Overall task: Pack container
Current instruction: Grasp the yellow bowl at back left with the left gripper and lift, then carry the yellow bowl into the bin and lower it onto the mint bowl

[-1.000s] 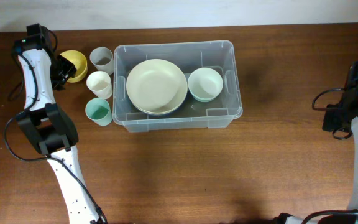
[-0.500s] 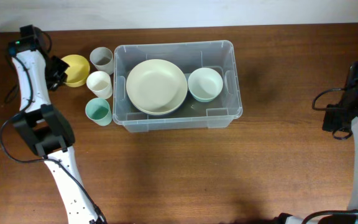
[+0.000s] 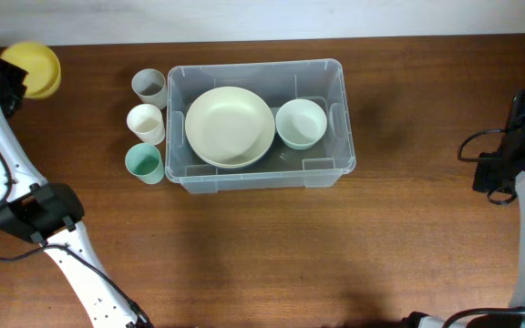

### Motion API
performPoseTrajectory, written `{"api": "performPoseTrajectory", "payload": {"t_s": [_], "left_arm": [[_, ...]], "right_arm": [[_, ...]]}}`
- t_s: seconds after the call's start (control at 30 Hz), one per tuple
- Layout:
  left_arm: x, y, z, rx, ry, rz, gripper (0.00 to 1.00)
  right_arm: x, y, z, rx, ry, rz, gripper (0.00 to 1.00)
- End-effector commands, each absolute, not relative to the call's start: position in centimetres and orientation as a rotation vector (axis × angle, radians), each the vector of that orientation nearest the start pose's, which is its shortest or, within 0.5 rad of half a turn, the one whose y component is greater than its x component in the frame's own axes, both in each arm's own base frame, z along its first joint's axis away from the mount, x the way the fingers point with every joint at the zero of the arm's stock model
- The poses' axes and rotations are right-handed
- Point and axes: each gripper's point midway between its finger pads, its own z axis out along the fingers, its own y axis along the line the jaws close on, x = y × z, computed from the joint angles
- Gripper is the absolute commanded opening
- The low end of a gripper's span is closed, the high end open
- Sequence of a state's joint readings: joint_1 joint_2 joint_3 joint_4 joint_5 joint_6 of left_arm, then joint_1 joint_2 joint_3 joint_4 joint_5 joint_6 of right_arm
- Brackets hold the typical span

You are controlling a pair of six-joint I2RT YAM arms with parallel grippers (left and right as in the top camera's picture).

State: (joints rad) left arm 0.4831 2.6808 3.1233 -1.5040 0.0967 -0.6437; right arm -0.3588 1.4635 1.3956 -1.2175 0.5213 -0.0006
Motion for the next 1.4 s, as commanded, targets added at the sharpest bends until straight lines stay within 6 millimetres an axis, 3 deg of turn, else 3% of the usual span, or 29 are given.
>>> {"api": "performPoseTrajectory", "payload": {"t_s": [0.0,0.1,0.2,0.33,0.43,0.6,0.73,0.87,1.0,1.23,1.37], "left_arm": [[52.4,20.6,23.2,-1.190,2.236,-0.313,0.01],[52.5,17.3,27.2,-1.060,2.221,-0.332,0.01],[52.4,12.8,31.0,-0.884,2.222,-0.347,0.01],[51.8,4.5,34.3,-0.618,2.267,-0.414,0.01],[51.1,-2.2,34.4,-0.446,2.337,-0.462,0.01],[49.5,-12.7,32.6,-0.187,2.457,-0.528,0.01],[48.6,-18.9,30.4,-0.048,2.516,-0.486,0.01],[48.4,-23.4,27.6,0.049,2.554,-0.446,0.01],[48.4,-26.3,24.2,0.109,2.605,-0.445,0.01],[47.7,-26.7,17.2,0.106,2.754,-0.383,0.01],[47.8,-26.7,14.3,0.106,2.790,-0.364,0.01]], "right_arm": [[25.3,-18.8,20.3,0.624,2.782,-0.822,0.98],[25.3,-18.8,20.3,0.624,2.782,-0.822,0.99],[25.3,-18.8,20.3,0.624,2.782,-0.822,0.99],[25.3,-18.8,20.3,0.624,2.782,-0.822,0.99],[25.3,-18.8,20.3,0.624,2.782,-0.822,0.99],[25.3,-18.8,20.3,0.624,2.782,-0.822,0.99],[25.3,-18.8,20.3,0.624,2.782,-0.822,0.99],[25.3,-18.8,20.3,0.624,2.782,-0.822,0.99],[25.3,-18.8,20.3,0.624,2.782,-0.822,0.99],[25.3,-18.8,20.3,0.625,2.782,-0.822,0.99],[25.3,-18.8,20.3,0.624,2.782,-0.822,0.99]]}}
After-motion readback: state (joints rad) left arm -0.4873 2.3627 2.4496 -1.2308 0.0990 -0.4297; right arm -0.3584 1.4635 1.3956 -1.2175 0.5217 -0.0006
